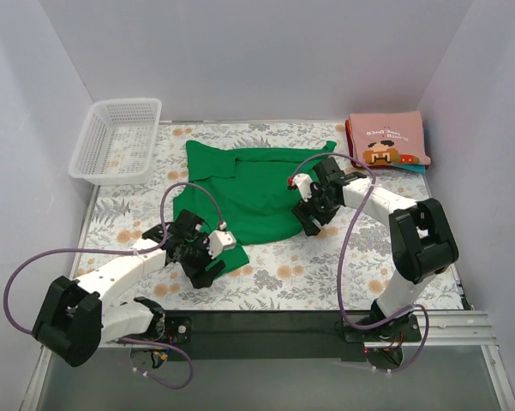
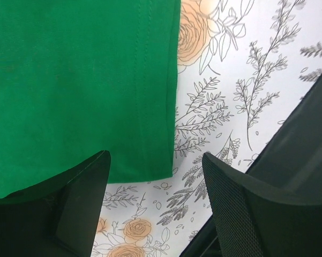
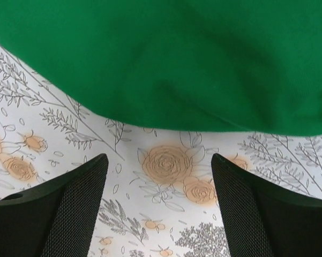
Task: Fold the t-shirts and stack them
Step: Flatten the tshirt out
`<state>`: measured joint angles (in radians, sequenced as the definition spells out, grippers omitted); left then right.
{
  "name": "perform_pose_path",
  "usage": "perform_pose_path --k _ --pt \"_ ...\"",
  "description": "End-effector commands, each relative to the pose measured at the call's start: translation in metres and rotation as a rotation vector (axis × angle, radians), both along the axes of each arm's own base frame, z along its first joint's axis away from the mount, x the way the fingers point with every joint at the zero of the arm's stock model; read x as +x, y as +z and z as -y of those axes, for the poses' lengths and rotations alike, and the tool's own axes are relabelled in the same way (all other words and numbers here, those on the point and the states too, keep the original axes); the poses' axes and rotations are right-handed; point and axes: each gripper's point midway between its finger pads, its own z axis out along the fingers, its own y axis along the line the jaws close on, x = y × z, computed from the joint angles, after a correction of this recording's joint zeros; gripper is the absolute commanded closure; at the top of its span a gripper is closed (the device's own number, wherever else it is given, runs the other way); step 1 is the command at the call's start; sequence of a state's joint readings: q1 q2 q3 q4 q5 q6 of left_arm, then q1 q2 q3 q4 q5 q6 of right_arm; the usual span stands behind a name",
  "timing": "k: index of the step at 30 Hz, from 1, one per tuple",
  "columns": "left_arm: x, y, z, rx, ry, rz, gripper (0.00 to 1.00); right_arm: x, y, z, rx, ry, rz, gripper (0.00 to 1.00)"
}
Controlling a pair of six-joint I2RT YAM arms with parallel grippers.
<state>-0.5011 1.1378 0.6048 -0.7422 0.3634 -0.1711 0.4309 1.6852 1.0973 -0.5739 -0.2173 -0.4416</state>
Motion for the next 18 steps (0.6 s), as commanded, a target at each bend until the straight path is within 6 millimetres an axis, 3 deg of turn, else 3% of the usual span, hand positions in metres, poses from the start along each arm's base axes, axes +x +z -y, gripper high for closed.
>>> perform_pose_path --k 1,5,8,10,11,12,13,14,15,17,18 --pt "0.011 -0.013 -0.005 0.071 -0.033 0.083 0.32 0.017 -0.002 -0.017 0.015 0.001 0.044 0.15" --pt "0.01 -0.031 -0.015 0.136 -0.044 0.097 0.32 0.022 -0.016 -0.032 0.009 0.007 0.038 0.12" --pt "0.012 -0.034 -0.017 0.156 -0.032 0.1 0.48 0.035 -0.026 -0.033 -0.027 -0.003 0.073 0.16" --pt "0.013 -0.03 -0.015 0.147 -0.029 0.094 0.67 0.044 -0.027 -0.035 -0.03 -0.011 0.102 0.21" --pt "0.018 -0.022 -0.011 0.13 -0.02 0.108 0.75 0.051 -0.022 -0.039 -0.017 -0.015 0.12 0.34" --pt "0.02 -0.016 -0.007 0.115 -0.017 0.113 0.97 0.053 -0.021 -0.04 -0.015 -0.017 0.121 0.46" --pt "0.023 -0.009 -0.005 0.107 -0.003 0.119 1.0 0.055 -0.017 -0.043 -0.005 -0.014 0.125 0.58" --pt "0.028 0.005 0.0 0.085 0.002 0.127 1.0 0.057 -0.013 -0.043 -0.004 -0.014 0.129 0.83" --pt "0.031 0.016 0.003 0.061 0.0 0.142 1.0 0.058 -0.003 -0.043 0.003 -0.01 0.149 0.97" --pt "0.03 0.036 0.006 0.031 -0.003 0.136 1.0 0.054 0.009 -0.033 -0.011 0.003 0.165 0.99" --pt "0.037 0.058 0.011 -0.004 -0.005 0.179 1.0 0.048 0.023 -0.027 -0.001 0.01 0.194 0.99"
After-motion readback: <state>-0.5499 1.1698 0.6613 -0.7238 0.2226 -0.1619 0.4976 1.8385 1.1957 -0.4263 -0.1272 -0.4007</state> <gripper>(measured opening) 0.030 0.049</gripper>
